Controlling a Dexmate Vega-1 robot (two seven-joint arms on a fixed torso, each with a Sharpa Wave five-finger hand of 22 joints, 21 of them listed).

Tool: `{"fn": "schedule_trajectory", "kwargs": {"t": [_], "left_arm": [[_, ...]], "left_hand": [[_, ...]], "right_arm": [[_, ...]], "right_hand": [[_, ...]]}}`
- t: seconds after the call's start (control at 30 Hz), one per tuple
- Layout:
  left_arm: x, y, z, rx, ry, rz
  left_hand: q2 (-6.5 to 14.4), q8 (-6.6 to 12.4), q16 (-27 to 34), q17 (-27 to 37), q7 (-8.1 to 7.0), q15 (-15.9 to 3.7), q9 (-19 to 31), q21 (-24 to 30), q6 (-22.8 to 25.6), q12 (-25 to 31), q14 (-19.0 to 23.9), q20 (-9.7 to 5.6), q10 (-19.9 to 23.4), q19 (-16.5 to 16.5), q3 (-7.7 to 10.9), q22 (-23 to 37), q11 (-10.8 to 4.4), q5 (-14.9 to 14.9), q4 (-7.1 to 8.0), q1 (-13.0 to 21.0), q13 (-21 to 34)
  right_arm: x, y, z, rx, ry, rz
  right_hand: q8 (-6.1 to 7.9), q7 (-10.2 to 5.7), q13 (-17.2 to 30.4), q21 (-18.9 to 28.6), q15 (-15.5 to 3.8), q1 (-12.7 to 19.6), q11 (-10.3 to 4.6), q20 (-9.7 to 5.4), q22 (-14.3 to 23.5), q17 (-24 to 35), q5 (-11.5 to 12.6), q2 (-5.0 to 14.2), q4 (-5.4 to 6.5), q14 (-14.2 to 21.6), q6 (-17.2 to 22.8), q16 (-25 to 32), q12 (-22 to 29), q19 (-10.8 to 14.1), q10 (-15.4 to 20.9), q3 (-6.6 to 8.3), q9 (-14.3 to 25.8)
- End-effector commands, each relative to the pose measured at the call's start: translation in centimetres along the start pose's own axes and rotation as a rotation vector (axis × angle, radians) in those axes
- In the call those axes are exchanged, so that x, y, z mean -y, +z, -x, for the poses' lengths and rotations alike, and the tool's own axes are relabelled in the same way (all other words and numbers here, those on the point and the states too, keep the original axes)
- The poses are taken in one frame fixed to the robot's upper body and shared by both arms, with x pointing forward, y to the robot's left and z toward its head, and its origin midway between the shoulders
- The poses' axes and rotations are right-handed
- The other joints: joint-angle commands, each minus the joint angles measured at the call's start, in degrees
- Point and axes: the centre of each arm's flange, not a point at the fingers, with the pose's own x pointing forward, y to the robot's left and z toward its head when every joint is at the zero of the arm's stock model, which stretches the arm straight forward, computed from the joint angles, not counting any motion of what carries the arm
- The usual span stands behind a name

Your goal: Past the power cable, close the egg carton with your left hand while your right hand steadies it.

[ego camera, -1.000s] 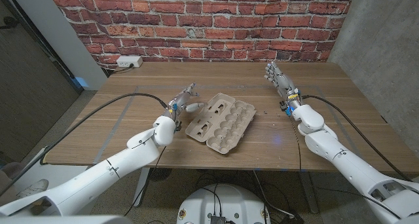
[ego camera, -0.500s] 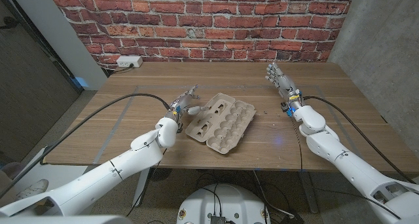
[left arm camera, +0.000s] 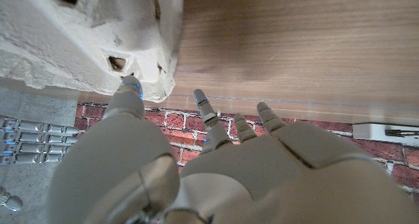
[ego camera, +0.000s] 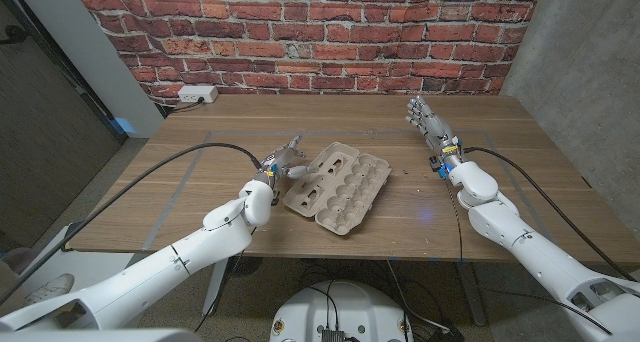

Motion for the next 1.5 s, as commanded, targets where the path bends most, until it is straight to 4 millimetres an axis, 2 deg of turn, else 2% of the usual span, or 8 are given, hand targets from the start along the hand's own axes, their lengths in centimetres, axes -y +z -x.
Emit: {"fn": "schedule_trajectory", "kwargs": {"t": [0.03,0.47,0.63,1.03,1.17,1.3,1.5], "left_arm": [[0.5,0.2,-0.5,0.002,-0.048,-0.006],[1.0,0.2,-0.4,0.013,-0.066,0.002],[1.2,0.2,-0.2,0.034,-0.042,0.016],[1.6,0.8,-0.7,0.052,-0.055,0.046],[1.6,0.9,-0.8,0.057,-0.054,0.047],[1.8,1.0,-0.9,0.048,-0.053,0.057],[1.9,1.3,-1.0,0.053,-0.049,0.055]], "left_hand": [[-0.2,0.41,0.2,0.1,0.01,0.02,0.1,0.4,-13.3,0.2,0.6,0.07,0.8,0.5,0.08,0.0,-0.21,0.1,0.13,0.2,-0.1],[1.2,0.59,0.6,0.1,-0.16,-1.21,0.1,0.4,-12.5,0.7,3.0,-0.23,3.5,1.0,1.35,0.0,-0.31,0.7,-0.44,2.2,-0.5],[1.8,0.40,1.2,0.0,-0.51,-2.72,0.1,1.1,-12.8,1.3,6.3,-0.66,6.6,3.2,2.43,0.0,0.02,1.0,-1.04,4.1,-0.9],[2.9,0.32,1.2,0.1,0.34,-2.87,0.2,1.0,-12.9,1.3,7.5,-0.53,7.6,3.7,3.56,0.0,0.71,1.3,-1.23,5.7,-0.9],[3.4,0.61,1.5,0.2,1.93,-2.93,0.2,1.0,-12.1,1.7,9.1,-0.33,8.9,4.0,4.00,0.0,0.86,1.4,-1.03,6.0,-0.7],[3.8,0.98,2.1,0.3,4.18,-4.55,0.2,1.3,-10.5,2.9,12.7,-0.13,12.2,5.4,4.84,0.0,0.52,1.5,-1.06,6.7,-0.3],[4.5,1.33,2.6,0.3,6.14,-6.38,0.1,1.6,-8.3,4.3,17.0,-0.11,16.2,7.5,6.59,-0.1,0.28,1.7,-1.72,9.0,0.0]], "right_arm": [[0.0,0.0,-0.2,-0.005,0.006,0.000],[-0.2,0.2,-0.1,0.001,0.002,-0.004],[-0.3,0.2,-0.1,0.003,-0.001,-0.011],[-0.2,0.4,-0.1,0.006,0.000,-0.010],[-0.2,0.4,-0.2,0.007,-0.002,-0.015],[-0.1,0.4,-0.1,0.005,-0.003,-0.019],[0.0,0.4,0.0,0.006,-0.008,-0.027]], "right_hand": [[0.31,-0.31,0.1,0.4,-1.04,0.7,-0.27,-0.11,0.2,0.2,-0.2,-0.09,-0.42,0.3,-0.1,0.3,0.4,-0.4,0.1,0.06,0.1],[0.38,-0.30,0.1,0.4,-1.02,0.7,-0.33,-0.17,0.2,0.2,-0.2,-0.02,-0.46,0.3,-0.1,0.3,0.5,-0.4,0.1,0.04,0.1],[0.39,-0.31,0.1,0.5,-0.97,0.7,-0.27,-0.19,0.2,0.2,-0.2,0.02,-0.47,0.2,-0.1,0.3,0.5,-0.4,0.1,0.05,0.1],[0.43,-0.26,0.1,0.6,-1.02,0.7,-0.31,-0.27,0.2,0.2,-0.2,0.06,-0.51,0.3,-0.1,0.3,0.6,-0.3,0.1,0.04,0.1],[0.43,-0.29,0.1,0.6,-1.00,0.7,-0.25,-0.28,0.2,0.2,-0.2,0.08,-0.52,0.3,-0.1,0.3,0.6,-0.2,0.1,0.04,0.1],[0.45,-0.28,0.1,0.6,-1.02,0.7,-0.03,-0.32,0.2,0.2,-0.2,0.11,-0.53,0.3,-0.1,0.3,0.6,-0.2,0.1,0.04,0.1],[0.48,-0.29,0.1,0.6,-1.04,0.7,-0.18,-0.32,0.2,0.2,-0.3,0.12,-0.54,0.3,0.0,0.4,0.6,-0.2,0.1,0.02,0.1]]}}
